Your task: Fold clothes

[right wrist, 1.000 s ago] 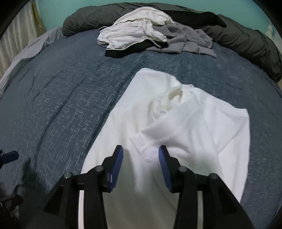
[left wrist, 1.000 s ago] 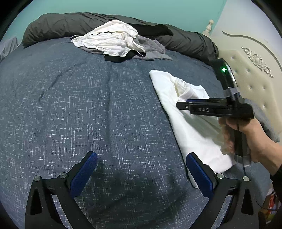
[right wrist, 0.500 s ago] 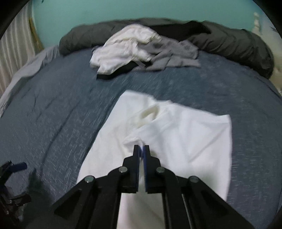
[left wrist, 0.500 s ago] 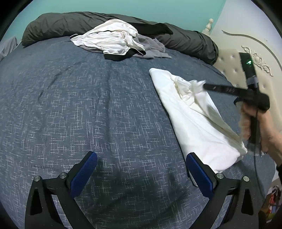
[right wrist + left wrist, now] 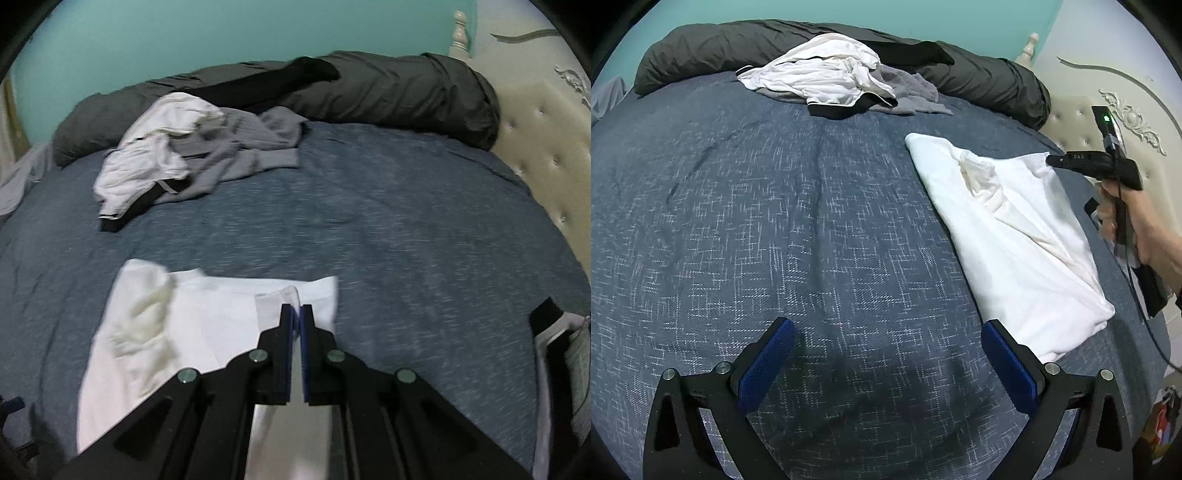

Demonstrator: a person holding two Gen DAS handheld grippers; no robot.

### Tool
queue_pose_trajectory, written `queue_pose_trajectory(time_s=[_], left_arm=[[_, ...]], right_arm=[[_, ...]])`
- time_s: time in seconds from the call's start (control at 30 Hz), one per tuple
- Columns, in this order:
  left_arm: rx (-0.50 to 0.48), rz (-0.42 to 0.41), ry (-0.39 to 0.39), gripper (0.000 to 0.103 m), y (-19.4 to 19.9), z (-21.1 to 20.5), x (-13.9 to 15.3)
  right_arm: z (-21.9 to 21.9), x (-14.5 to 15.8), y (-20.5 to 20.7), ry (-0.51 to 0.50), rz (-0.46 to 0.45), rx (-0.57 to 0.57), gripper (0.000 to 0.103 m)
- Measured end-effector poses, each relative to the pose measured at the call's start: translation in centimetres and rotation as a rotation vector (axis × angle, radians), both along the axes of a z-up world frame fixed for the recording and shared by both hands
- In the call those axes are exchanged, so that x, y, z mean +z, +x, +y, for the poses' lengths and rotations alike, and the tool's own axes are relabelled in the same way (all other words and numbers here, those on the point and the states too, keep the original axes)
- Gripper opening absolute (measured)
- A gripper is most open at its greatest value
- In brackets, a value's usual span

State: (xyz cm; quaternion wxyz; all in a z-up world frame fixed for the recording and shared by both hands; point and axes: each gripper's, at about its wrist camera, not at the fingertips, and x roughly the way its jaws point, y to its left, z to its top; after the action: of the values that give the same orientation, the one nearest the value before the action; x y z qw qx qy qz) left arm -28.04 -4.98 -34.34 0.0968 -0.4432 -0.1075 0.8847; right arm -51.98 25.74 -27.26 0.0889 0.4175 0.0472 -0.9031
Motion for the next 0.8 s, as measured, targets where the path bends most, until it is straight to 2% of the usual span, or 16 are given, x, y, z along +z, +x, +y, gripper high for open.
queue_pose_trajectory(time_s=[0.2, 0.3, 0.37, 0.43, 0.57, 0.63, 0.7, 0.8], left_arm=[[0.007, -0.010, -0.002, 0.103, -0.2, -0.3, -0.4], [0.004, -0.012, 0.003, 0.103, -0.2, -0.2, -0.4], [0.000, -0.007, 0.002, 0.103, -0.2, -0.1, -0.4], [-0.004, -0.007, 0.002, 0.103, -0.1, 0.0, -0.3], [-0.007, -0.005, 0.000, 0.103, 0.0, 0.2, -0.3], [-0.008, -0.002, -0.001, 0.103, 0.0, 0.3, -0.2], [-0.009, 0.000, -0.002, 0.103, 0.1, 0.3, -0.2], [-0.008, 0.001, -0.002, 0.103, 0.1, 0.3, 0.0]], right_arm=[[1.7, -2.1, -3.0, 0.051, -0.054, -0.058, 0.003], [2.9, -2.3, -3.9, 0.067, -0.050, -0.145, 0.003], [3.2, -1.9, -3.7, 0.040, -0.040, -0.162, 0.004], [2.6, -1.6, -2.9, -0.013, -0.031, -0.112, 0.005], [-1.9, -1.8, -0.3, -0.103, -0.075, 0.092, 0.010], [-4.7, -2.0, 1.4, -0.136, -0.103, 0.202, 0.020], [-7.7, -2.4, 2.9, -0.145, -0.131, 0.304, 0.043], [-11.2, -3.1, 4.3, -0.099, -0.145, 0.400, 0.044]])
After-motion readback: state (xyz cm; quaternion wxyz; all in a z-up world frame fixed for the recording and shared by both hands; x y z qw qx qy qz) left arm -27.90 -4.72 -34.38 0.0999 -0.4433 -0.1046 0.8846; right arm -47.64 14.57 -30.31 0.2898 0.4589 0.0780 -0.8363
